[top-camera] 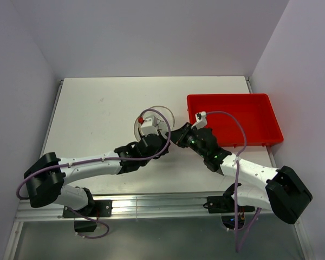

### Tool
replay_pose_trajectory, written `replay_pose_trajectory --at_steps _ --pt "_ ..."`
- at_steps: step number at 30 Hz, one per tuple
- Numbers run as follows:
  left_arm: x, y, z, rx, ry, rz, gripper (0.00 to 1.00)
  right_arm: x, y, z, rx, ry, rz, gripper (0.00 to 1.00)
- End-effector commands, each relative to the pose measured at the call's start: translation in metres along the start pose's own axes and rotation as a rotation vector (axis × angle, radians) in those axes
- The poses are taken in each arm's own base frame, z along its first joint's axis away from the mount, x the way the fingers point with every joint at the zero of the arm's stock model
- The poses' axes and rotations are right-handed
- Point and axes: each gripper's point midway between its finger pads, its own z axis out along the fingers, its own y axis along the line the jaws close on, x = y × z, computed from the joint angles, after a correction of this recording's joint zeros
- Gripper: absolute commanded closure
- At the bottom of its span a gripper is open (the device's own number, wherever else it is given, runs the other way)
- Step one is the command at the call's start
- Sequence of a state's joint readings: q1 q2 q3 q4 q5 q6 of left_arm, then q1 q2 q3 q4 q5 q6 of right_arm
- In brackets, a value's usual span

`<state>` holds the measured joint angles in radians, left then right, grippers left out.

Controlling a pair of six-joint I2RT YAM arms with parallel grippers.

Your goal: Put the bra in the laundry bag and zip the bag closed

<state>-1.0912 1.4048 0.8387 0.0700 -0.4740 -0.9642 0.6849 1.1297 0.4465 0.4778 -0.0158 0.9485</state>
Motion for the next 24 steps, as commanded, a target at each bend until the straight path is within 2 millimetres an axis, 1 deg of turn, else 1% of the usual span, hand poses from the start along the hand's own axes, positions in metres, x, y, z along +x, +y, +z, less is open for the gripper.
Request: replay_pose_trajectory --at_steps 1,5,7,8,9,10,11,12,13,14,15,16,17,18,19,20,21,22,23,24 --pt "-0.027 -0.013 -0.005 0.026 -0.090 -0.030 1.00 -0.002 0.010 -0.003 -0.035 -0.011 -0.023 1.00" --pt "-0.021 0.001 -0.013 0.010 -0.077 -0.012 1.00 0.000 0.008 -0.001 -0.028 0.000 -0.030 1.00" --pt "-0.018 0.019 -0.020 -0.028 -0.077 0.000 1.00 -0.003 0.010 0.000 -0.035 0.008 -0.043 1.00" --pt "-0.013 0.034 -0.024 -0.070 -0.067 0.019 1.00 -0.006 0.009 -0.001 -0.033 0.012 -0.051 1.00" --pt "-0.013 0.048 -0.031 -0.093 -0.070 0.019 1.00 -0.014 0.007 -0.001 -0.031 0.001 -0.053 1.00" --pt "-0.011 0.062 -0.036 -0.127 -0.067 0.028 1.00 -0.016 0.014 -0.002 -0.054 0.014 -0.059 1.00" --pt "-0.013 0.082 -0.040 -0.179 -0.064 0.032 1.00 -0.018 0.013 -0.003 -0.045 0.022 -0.078 1.00" --pt "-0.014 0.098 -0.051 -0.194 -0.073 0.014 1.00 -0.026 0.017 -0.002 -0.049 0.008 -0.087 1.00" --pt "-0.021 0.115 -0.054 -0.225 -0.092 -0.005 1.00 -0.030 0.018 -0.002 -0.049 0.006 -0.107 1.00" --pt "-0.032 0.117 -0.064 -0.204 -0.118 -0.036 1.00 -0.029 0.015 -0.001 -0.033 0.021 -0.111 1.00" --pt "-0.026 0.137 -0.070 -0.240 -0.107 -0.025 1.00 -0.032 0.016 0.001 -0.036 0.020 -0.113 1.00" --pt "-0.035 0.149 -0.074 -0.268 -0.134 -0.043 1.00 -0.039 0.022 0.002 -0.058 0.025 -0.126 1.00" --pt "-0.040 0.155 -0.079 -0.278 -0.150 -0.052 1.00 -0.038 0.024 0.004 -0.065 0.040 -0.139 1.00" --pt "-0.051 0.157 -0.087 -0.275 -0.186 -0.061 1.00 -0.037 0.023 0.009 -0.057 0.061 -0.144 1.00" --pt "-0.055 0.163 -0.091 -0.295 -0.199 -0.061 1.00 -0.043 0.031 0.013 -0.072 0.056 -0.157 1.00" --pt "-0.062 0.166 -0.094 -0.304 -0.220 -0.067 1.00 -0.039 0.027 0.019 -0.062 0.083 -0.171 1.00" --pt "-0.069 0.162 -0.097 -0.287 -0.238 -0.062 1.00 -0.044 0.035 0.023 -0.077 0.077 -0.180 1.00" --pt "-0.072 0.157 -0.096 -0.262 -0.245 -0.065 1.00 -0.045 0.036 0.028 -0.077 0.083 -0.188 1.00" --pt "-0.070 0.151 -0.093 -0.240 -0.234 -0.059 1.00 -0.047 0.040 0.037 -0.080 0.094 -0.191 1.00" --pt "-0.064 0.142 -0.090 -0.191 -0.200 -0.064 1.00 -0.048 0.042 0.043 -0.078 0.104 -0.197 1.00"
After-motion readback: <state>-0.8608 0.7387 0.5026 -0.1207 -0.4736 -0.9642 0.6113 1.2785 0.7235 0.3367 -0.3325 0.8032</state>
